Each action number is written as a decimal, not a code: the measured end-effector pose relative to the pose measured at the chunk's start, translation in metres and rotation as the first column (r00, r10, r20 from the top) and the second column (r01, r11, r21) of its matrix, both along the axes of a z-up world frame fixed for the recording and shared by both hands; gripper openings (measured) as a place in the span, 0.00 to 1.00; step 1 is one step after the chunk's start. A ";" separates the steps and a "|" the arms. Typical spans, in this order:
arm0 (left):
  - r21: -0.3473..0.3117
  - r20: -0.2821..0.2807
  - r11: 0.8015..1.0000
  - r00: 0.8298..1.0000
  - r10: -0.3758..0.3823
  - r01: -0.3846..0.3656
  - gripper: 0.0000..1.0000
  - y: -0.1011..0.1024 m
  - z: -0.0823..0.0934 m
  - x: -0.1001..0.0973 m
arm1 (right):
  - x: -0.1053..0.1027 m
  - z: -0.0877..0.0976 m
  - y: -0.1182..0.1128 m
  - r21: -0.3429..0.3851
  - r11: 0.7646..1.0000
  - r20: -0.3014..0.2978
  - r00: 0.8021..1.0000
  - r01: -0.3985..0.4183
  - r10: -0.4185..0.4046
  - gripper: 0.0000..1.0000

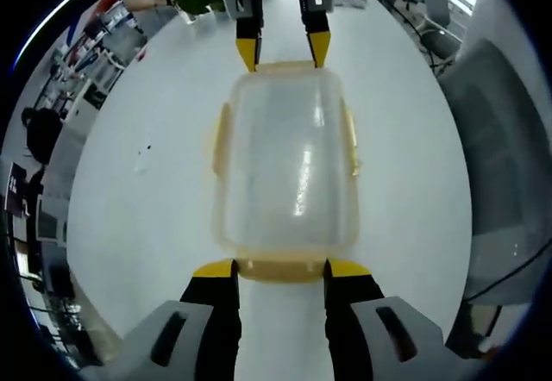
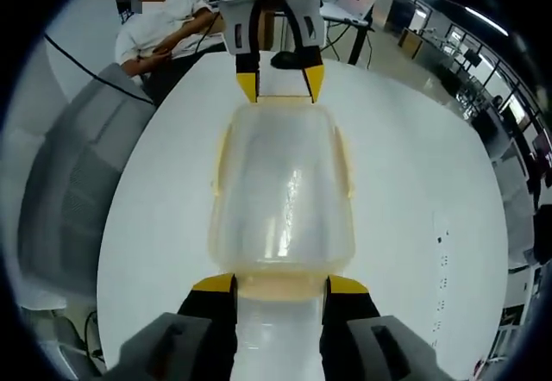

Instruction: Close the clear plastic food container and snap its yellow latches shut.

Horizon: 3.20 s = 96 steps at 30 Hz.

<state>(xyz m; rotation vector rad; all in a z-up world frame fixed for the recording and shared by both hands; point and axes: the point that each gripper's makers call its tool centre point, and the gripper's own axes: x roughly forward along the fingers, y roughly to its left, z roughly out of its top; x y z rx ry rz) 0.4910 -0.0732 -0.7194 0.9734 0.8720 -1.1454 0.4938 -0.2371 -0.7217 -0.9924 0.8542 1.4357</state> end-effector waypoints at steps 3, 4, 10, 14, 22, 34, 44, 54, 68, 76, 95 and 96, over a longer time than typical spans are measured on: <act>-0.001 -0.001 1.000 1.000 -0.004 0.004 0.35 -0.006 -0.001 0.002 | 0.000 0.000 -0.006 -0.002 1.000 -0.003 1.000 0.002 -0.002 0.35; -0.002 0.000 1.000 1.000 -0.004 0.004 0.35 -0.008 -0.001 0.001 | 0.001 0.000 -0.007 -0.002 1.000 -0.003 1.000 0.003 -0.003 0.35; -0.003 -0.003 1.000 1.000 -0.014 0.014 0.35 -0.018 -0.002 0.003 | 0.000 -0.001 -0.016 -0.002 1.000 -0.009 1.000 0.009 -0.009 0.35; -0.004 -0.001 1.000 1.000 -0.020 0.020 0.35 -0.025 -0.002 0.005 | 0.002 -0.001 -0.024 -0.006 1.000 -0.009 1.000 0.014 -0.014 0.35; -0.012 -0.005 1.000 1.000 -0.028 0.028 0.35 -0.038 -0.004 0.006 | 0.003 -0.004 -0.039 -0.012 1.000 -0.014 1.000 0.018 -0.018 0.35; -0.032 0.006 0.999 0.999 -0.036 0.037 0.35 -0.057 -0.003 0.010 | 0.006 -0.007 -0.056 -0.015 1.000 -0.013 1.000 0.025 -0.025 0.35; -0.046 0.000 0.998 0.999 -0.036 0.036 0.35 -0.070 -0.009 0.010 | 0.007 -0.014 -0.069 -0.032 0.999 -0.021 1.000 0.020 -0.021 0.35; -0.047 -0.017 0.999 1.000 -0.024 0.024 0.35 -0.073 -0.015 0.009 | 0.008 -0.021 -0.072 -0.034 0.999 -0.041 0.999 0.020 -0.022 0.35; -0.055 -0.034 0.998 0.999 -0.022 0.020 0.35 -0.075 -0.020 0.009 | 0.009 -0.025 -0.074 -0.022 1.000 -0.058 0.998 0.023 -0.024 0.36; -0.058 -0.025 0.998 0.999 -0.035 0.033 0.37 -0.075 -0.020 0.007 | 0.007 -0.026 -0.075 -0.003 1.000 -0.064 0.998 0.001 -0.001 0.38; -0.236 -0.073 0.933 0.962 0.262 -0.272 0.35 -0.079 0.012 0.017 | 0.001 -0.004 -0.079 0.110 0.939 -0.180 0.935 0.327 -0.305 0.47; -0.233 -0.072 0.925 0.954 0.291 -0.300 0.33 -0.078 0.012 0.018 | 0.000 -0.002 -0.076 0.119 0.925 -0.204 0.920 0.362 -0.334 0.47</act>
